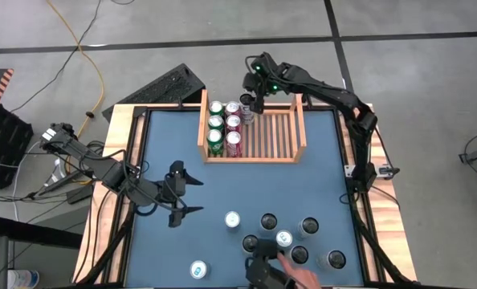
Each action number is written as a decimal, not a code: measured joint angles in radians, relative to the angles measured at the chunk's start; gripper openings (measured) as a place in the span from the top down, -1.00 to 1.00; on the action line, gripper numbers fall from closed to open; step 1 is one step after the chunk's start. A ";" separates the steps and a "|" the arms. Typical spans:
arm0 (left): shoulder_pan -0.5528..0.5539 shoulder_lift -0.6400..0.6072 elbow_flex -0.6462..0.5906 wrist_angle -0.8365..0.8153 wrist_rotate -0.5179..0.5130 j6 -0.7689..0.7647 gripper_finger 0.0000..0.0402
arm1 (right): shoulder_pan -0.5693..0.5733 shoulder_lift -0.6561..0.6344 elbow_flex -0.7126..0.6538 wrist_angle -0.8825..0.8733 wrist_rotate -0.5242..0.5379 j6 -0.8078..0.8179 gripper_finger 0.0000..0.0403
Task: Place canned beverage on shelf
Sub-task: Adjust the white and blue soda can on the shelf
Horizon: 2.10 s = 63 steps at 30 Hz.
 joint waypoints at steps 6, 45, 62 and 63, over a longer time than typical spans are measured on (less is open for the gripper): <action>0.000 0.000 0.000 0.001 -0.015 -0.006 -0.70 | -0.018 0.004 0.000 0.036 -0.055 0.014 -0.34; 0.001 0.000 0.000 0.007 -0.024 -0.033 -0.70 | -0.037 0.101 0.001 0.011 -0.077 0.053 0.37; 0.000 0.000 0.000 -0.007 -0.013 -0.041 -0.70 | -0.052 0.075 0.000 -0.095 -0.029 0.110 0.35; 0.000 0.000 0.000 -0.008 -0.013 -0.041 -0.70 | -0.057 0.071 -0.001 -0.103 -0.032 0.112 0.35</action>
